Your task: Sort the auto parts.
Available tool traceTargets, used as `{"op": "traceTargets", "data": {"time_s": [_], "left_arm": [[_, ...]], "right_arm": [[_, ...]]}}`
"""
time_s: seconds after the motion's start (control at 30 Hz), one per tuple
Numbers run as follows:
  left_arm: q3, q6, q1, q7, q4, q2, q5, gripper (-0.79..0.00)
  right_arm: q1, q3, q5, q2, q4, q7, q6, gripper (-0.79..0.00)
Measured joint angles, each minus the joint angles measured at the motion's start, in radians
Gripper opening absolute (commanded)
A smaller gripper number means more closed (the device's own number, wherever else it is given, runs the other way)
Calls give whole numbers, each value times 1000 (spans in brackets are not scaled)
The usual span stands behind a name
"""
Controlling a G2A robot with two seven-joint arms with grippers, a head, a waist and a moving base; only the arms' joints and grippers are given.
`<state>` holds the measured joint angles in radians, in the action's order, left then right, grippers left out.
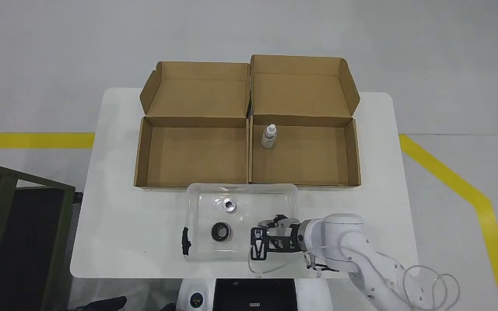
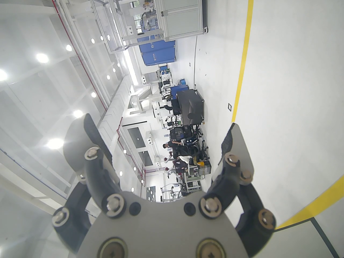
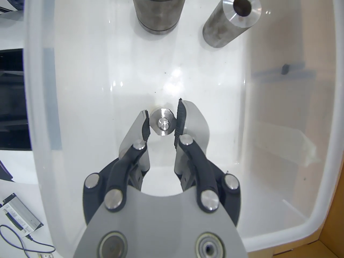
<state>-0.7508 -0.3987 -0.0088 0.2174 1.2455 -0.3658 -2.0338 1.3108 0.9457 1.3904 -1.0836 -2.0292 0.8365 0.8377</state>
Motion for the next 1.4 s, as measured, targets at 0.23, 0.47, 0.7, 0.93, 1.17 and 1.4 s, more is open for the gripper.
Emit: {"op": "traceTargets", "data": {"time_s": [0.23, 0.47, 0.7, 0.93, 1.17, 1.4], "left_arm": [[0, 0, 0, 0, 0, 0, 0, 0], [0, 0, 0, 0, 0, 0, 0, 0], [0, 0, 0, 0, 0, 0, 0, 0], [0, 0, 0, 0, 0, 0, 0, 0], [0, 0, 0, 0, 0, 0, 0, 0], [0, 0, 0, 0, 0, 0, 0, 0]], "right_arm": [[23, 59, -10, 10, -52, -110, -40, -785], [61, 132, -19, 21, -59, -310, -65, -785], [91, 181, -56, 23, -12, -571, -103, -785], [104, 208, -124, 19, 53, -810, -136, -785], [114, 238, -170, 16, 94, -972, -166, -785], [119, 249, -191, 14, 110, -1040, -162, -785]]}}
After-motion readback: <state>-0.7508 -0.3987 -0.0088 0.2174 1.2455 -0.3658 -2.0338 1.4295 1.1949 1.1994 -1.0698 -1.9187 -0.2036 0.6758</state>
